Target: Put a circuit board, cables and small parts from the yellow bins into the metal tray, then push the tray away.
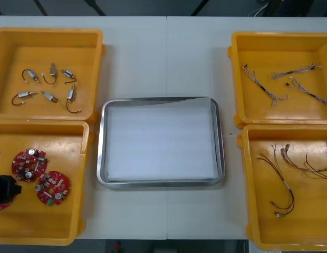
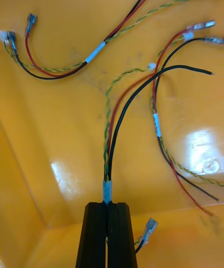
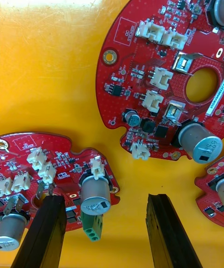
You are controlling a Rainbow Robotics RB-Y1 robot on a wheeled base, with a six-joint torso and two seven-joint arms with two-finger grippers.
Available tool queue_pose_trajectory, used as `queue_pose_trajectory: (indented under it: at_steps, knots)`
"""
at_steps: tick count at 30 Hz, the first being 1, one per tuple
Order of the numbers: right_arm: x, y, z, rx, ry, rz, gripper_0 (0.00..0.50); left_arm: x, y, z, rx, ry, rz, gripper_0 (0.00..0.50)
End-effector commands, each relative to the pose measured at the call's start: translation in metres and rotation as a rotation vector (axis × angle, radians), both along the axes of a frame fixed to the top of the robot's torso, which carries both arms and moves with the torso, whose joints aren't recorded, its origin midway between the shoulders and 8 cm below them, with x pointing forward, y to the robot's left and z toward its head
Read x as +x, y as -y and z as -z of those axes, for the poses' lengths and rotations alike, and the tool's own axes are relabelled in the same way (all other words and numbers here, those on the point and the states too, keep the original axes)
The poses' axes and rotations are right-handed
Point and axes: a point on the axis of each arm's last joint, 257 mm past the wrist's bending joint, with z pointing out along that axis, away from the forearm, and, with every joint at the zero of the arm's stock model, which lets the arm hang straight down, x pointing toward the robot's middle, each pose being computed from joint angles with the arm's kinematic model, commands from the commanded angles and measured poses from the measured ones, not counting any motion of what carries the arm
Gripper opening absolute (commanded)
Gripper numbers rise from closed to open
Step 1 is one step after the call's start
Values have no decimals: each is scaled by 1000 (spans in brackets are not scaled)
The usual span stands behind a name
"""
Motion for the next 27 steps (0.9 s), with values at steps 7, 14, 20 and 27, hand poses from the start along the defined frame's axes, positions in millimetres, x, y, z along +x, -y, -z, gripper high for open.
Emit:
queue_pose_trajectory:
  at_steps: [7, 14, 20, 27]
  knots:
    - [31, -25, -49, 87, 36, 154, 0, 12, 6, -4, -16, 29, 1, 500]
    - [30, -35, -72, 90, 2, 286, 0, 22, 11, 4, -38, 58, 6, 500]
    - [25, -46, -93, 78, -15, 361, 0, 23, 10, 3, -31, 61, 12, 500]
    - [22, -67, -111, 97, -3, 419, 0, 20, 8, -4, 3, 47, 43, 500]
